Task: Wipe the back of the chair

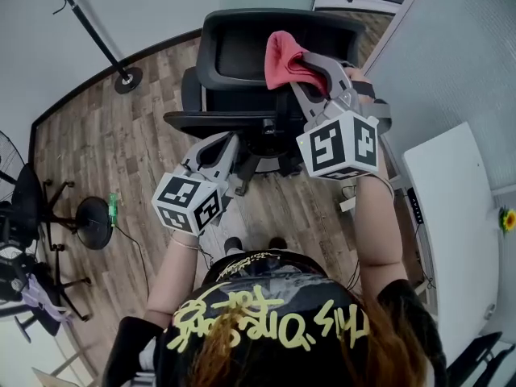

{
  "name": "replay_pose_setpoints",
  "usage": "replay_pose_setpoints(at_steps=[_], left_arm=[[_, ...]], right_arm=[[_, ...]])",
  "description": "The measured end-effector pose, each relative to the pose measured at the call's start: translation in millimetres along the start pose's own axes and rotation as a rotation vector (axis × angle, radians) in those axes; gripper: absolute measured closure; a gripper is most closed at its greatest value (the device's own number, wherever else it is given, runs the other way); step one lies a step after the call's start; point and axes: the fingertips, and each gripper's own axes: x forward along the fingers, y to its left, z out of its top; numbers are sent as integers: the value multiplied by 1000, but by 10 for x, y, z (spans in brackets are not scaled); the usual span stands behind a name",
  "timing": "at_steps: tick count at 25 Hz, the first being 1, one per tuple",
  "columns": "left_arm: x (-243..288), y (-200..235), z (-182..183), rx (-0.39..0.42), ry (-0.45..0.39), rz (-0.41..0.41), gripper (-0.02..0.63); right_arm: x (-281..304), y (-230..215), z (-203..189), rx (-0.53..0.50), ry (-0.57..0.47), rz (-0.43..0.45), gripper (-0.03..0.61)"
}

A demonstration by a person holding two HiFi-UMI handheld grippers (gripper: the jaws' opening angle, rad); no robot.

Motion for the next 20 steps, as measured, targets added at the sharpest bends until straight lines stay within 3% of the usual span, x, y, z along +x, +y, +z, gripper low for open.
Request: replay_pose_setpoints(at_steps=[20], left_arm=[[-25, -130, -44, -6, 0, -21, 621]], right_arm=[[-221, 243, 41, 6, 16, 66, 517]])
